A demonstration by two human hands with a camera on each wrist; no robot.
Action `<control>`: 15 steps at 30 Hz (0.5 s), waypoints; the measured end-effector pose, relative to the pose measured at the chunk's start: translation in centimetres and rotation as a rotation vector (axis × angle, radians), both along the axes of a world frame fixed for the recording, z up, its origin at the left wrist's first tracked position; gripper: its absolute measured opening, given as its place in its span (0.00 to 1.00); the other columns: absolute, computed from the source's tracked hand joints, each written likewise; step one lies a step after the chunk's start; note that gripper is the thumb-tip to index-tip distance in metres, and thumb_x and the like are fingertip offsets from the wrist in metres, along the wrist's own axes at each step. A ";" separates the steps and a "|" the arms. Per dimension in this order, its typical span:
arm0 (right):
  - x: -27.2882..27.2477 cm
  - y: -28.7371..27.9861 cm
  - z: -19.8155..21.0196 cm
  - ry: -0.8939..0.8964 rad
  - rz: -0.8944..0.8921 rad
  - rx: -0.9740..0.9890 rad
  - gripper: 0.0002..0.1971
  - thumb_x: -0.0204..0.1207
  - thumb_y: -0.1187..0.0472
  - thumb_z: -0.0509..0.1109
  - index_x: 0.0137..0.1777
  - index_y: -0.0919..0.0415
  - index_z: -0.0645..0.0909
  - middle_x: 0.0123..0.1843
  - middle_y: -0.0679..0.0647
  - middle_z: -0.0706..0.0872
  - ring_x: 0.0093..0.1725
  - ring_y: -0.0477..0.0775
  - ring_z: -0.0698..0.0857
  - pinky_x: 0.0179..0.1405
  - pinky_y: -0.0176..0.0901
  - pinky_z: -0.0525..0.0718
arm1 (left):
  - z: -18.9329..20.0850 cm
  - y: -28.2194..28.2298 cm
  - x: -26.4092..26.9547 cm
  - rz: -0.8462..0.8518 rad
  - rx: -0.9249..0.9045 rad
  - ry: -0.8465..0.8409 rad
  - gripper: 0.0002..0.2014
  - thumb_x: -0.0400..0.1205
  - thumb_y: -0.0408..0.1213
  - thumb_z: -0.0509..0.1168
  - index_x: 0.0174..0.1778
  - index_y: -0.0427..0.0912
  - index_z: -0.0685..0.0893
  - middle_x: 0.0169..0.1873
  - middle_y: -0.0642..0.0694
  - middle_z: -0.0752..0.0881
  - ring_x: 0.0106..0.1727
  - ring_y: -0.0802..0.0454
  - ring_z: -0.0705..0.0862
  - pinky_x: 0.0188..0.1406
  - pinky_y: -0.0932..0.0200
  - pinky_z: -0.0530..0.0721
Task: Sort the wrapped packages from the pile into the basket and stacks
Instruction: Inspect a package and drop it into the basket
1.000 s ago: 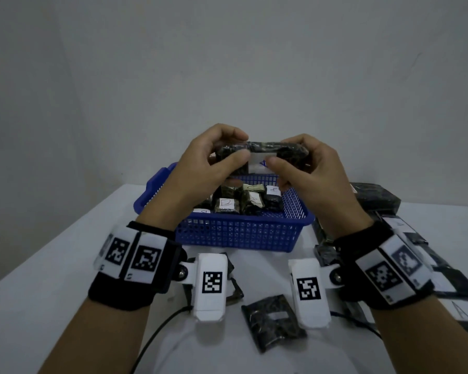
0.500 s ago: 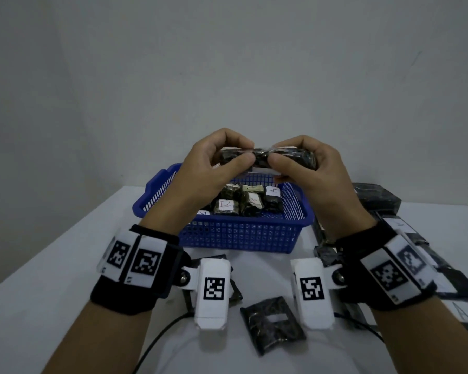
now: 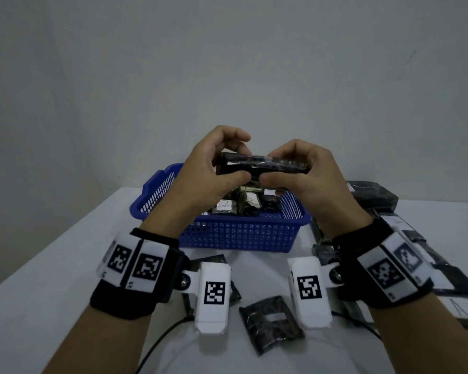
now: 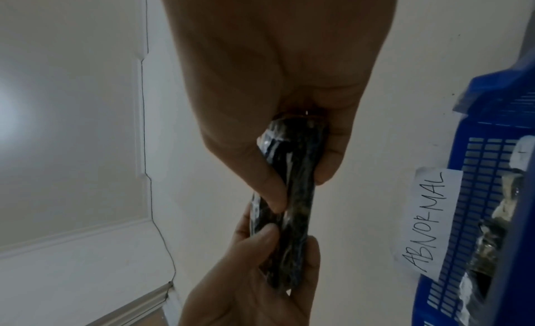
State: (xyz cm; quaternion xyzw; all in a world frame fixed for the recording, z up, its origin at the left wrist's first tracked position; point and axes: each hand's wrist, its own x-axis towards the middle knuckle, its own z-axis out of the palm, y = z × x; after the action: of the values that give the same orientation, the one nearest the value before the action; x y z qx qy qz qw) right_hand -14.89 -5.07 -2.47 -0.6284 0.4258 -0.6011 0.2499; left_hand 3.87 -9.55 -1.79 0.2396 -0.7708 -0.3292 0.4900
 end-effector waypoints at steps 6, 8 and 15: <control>-0.4 0.5 0.4 0.113 0.011 -0.070 0.18 0.73 0.61 0.82 0.60 0.58 0.82 0.55 0.51 0.89 0.53 0.47 0.90 0.51 0.41 0.89 | 0.4 0.3 0.3 -0.026 0.146 0.021 0.05 0.86 0.36 0.66 0.54 0.42 0.84 0.50 0.44 0.88 0.51 0.49 0.91 0.46 0.56 0.90; -0.3 0.6 0.5 0.036 0.018 0.033 0.19 0.75 0.52 0.78 0.62 0.57 0.82 0.54 0.52 0.89 0.48 0.49 0.91 0.44 0.44 0.90 | 0.3 0.2 0.7 -0.049 0.129 0.038 0.04 0.84 0.34 0.69 0.54 0.41 0.85 0.49 0.43 0.88 0.50 0.48 0.90 0.50 0.56 0.88; -0.4 0.3 0.5 -0.007 -0.039 -0.082 0.04 0.76 0.64 0.79 0.46 0.62 0.86 0.32 0.51 0.86 0.28 0.48 0.83 0.29 0.39 0.83 | 0.3 0.2 0.4 -0.070 0.097 0.058 0.07 0.81 0.29 0.71 0.52 0.41 0.83 0.48 0.43 0.86 0.50 0.48 0.88 0.53 0.52 0.89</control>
State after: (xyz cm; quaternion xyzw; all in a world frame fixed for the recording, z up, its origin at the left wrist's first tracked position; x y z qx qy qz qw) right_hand -15.27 -4.76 -1.97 -0.6277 0.4121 -0.6250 0.2134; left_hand 4.22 -9.33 -1.47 0.2263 -0.7472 -0.3900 0.4883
